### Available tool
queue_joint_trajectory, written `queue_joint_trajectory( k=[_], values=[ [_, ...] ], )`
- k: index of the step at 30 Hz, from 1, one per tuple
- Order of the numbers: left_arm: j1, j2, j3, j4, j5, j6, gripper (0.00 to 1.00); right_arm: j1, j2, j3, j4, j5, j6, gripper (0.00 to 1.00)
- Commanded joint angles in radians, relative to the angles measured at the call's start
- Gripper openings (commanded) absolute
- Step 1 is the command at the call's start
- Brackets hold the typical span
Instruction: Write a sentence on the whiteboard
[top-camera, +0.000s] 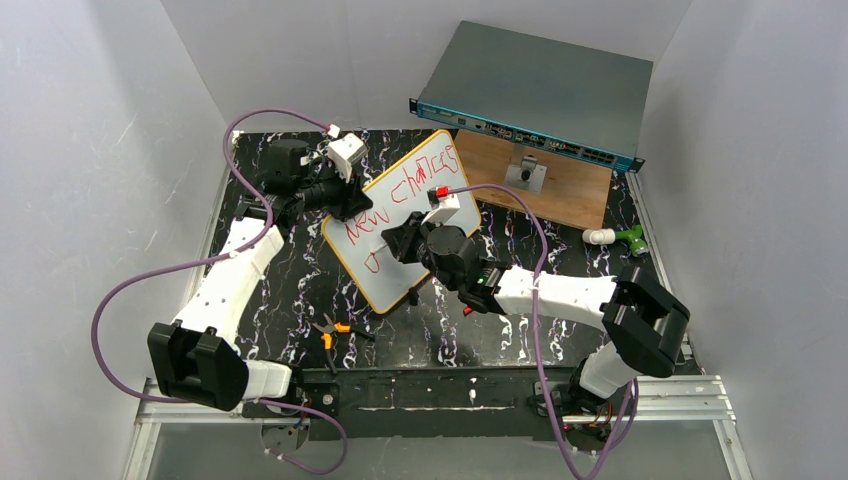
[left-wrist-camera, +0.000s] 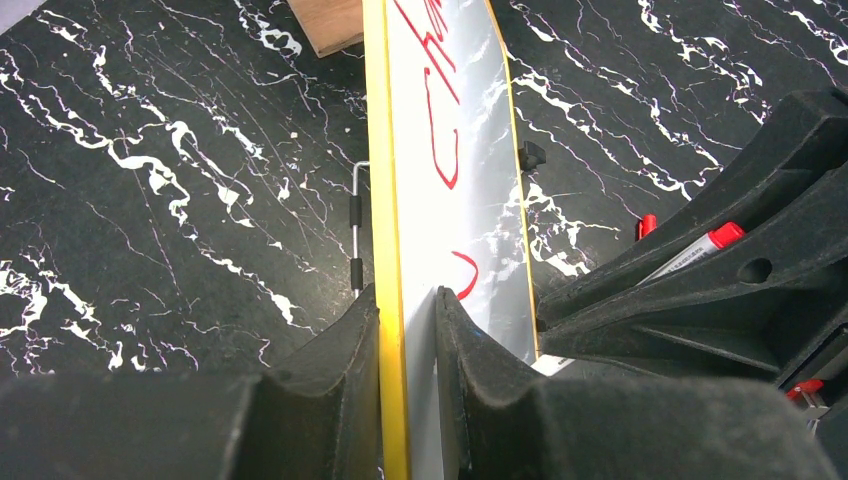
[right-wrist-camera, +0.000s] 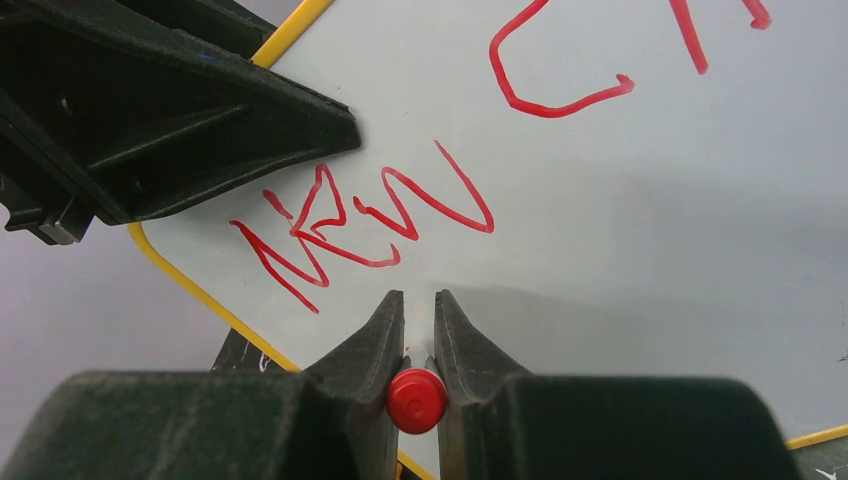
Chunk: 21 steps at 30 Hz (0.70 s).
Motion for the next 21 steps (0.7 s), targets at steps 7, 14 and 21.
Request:
queue_joint_trajectory(
  k=[7,14,21],
  values=[
    [-0.011,-0.006,-0.033,-0.097,-0.061,0.113,0.0,-0.009,0.01,-0.011,0.02,0.06,-0.016,0.01],
    [-0.009,0.002,-0.029,-0.099,-0.065,0.121,0.0,-0.009,-0.02,-0.085,-0.011,0.061,-0.021,0.01],
    [-0.01,0.006,-0.027,-0.099,-0.064,0.119,0.0,-0.01,-0.036,-0.077,-0.031,0.076,-0.063,0.01]
  ],
)
